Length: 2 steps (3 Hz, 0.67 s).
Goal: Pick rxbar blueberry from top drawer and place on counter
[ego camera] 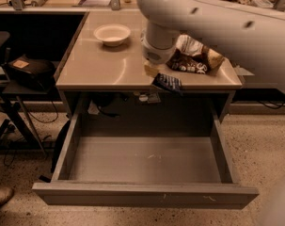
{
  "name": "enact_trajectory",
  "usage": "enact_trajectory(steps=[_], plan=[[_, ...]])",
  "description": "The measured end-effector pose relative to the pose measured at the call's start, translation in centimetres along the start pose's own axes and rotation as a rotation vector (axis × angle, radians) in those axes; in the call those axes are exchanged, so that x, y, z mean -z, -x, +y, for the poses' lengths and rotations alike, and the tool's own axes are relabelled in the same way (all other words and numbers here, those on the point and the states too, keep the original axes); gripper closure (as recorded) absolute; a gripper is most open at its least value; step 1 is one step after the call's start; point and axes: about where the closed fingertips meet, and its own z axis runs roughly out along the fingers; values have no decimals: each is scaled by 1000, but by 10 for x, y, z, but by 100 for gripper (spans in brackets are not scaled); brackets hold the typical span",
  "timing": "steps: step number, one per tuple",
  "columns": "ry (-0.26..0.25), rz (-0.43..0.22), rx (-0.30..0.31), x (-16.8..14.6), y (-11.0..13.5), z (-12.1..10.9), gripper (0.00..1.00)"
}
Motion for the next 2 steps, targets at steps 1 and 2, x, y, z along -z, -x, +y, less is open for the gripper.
enact_trajectory(steps=[1, 2], plan=[[158, 52, 87, -55, 65, 5, 100], [198, 56, 115, -61, 85, 9, 100]])
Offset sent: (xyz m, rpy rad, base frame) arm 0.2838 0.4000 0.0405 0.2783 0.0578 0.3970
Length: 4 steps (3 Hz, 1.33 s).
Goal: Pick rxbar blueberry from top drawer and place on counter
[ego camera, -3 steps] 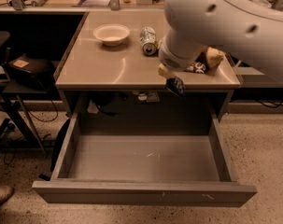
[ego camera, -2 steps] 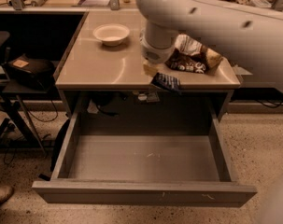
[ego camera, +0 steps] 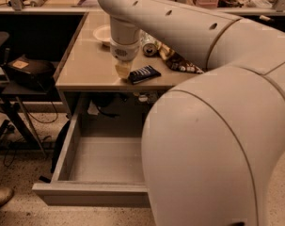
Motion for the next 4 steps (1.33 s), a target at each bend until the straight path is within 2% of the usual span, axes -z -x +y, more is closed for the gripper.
enact_trajectory(steps=[1, 2, 4], plan=[[15, 5, 13, 1, 6, 1, 100], [15, 5, 13, 1, 6, 1, 82], [15, 5, 13, 1, 6, 1, 35]])
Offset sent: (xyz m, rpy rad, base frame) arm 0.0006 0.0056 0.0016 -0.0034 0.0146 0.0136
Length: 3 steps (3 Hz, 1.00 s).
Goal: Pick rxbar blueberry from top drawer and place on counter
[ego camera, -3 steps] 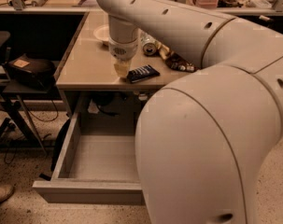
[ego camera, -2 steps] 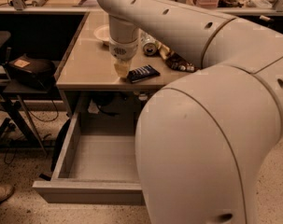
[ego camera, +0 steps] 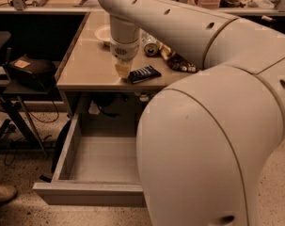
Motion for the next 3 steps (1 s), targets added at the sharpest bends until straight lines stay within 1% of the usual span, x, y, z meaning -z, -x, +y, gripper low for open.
enact_trajectory(steps=[1, 2, 3], plan=[[0, 0, 0, 0, 0, 0, 12], [0, 0, 0, 0, 0, 0, 0], [0, 0, 0, 0, 0, 0, 0]])
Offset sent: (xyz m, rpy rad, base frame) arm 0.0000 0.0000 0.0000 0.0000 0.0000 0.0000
